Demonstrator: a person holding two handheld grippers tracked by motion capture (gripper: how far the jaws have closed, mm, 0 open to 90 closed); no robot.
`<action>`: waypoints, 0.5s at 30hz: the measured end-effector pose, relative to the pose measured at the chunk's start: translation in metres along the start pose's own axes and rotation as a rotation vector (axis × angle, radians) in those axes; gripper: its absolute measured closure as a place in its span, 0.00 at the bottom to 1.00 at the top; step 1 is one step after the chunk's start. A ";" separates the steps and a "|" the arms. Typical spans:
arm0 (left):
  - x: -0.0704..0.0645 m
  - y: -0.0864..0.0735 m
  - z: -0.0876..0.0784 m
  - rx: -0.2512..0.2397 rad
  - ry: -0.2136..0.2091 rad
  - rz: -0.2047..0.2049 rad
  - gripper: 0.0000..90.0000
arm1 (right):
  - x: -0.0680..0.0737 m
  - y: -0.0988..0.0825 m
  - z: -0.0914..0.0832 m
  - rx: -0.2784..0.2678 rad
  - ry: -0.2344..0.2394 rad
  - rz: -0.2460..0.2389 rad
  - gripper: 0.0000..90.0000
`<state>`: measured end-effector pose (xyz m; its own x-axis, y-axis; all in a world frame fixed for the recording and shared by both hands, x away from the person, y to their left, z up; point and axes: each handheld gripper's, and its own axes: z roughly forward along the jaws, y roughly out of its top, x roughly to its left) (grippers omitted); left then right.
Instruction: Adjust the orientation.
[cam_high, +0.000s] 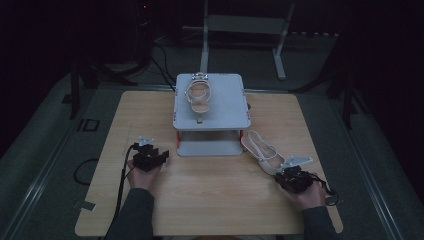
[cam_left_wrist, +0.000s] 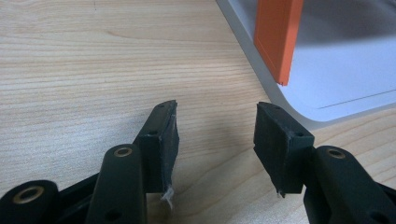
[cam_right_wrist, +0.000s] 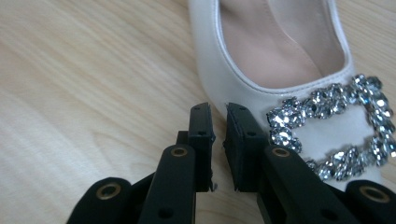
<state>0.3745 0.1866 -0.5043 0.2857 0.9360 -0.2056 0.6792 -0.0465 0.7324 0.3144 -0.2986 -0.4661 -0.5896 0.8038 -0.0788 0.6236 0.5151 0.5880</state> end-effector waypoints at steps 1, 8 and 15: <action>0.000 0.000 0.000 -0.001 0.000 0.000 0.55 | -0.001 0.001 0.000 0.004 -0.011 0.006 0.90; 0.000 0.000 0.000 0.001 0.000 0.001 0.56 | -0.010 0.006 0.003 0.029 -0.101 0.034 0.87; 0.000 0.000 0.000 0.002 -0.001 0.000 0.56 | -0.027 0.016 0.012 0.037 -0.170 0.089 0.86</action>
<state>0.3746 0.1868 -0.5042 0.2868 0.9355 -0.2064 0.6802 -0.0471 0.7315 0.3465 -0.3090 -0.4647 -0.4378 0.8839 -0.1644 0.6897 0.4475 0.5693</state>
